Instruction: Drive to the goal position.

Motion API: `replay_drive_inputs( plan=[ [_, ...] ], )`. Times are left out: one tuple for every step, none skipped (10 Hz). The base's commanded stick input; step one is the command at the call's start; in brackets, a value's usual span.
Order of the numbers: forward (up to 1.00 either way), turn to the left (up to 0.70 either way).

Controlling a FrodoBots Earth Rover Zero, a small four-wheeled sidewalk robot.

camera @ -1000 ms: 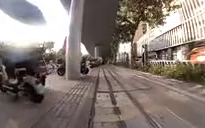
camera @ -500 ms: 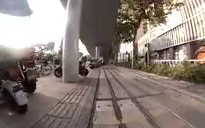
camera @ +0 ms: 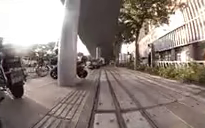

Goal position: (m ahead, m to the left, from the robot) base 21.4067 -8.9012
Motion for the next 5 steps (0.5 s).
replay_drive_inputs(
  plan=[
    [0.70, 0.00],
    [0.70, 0.00],
    [0.70, 0.00],
    [0.70, 0.00],
    [0.70, 0.00]
  ],
)
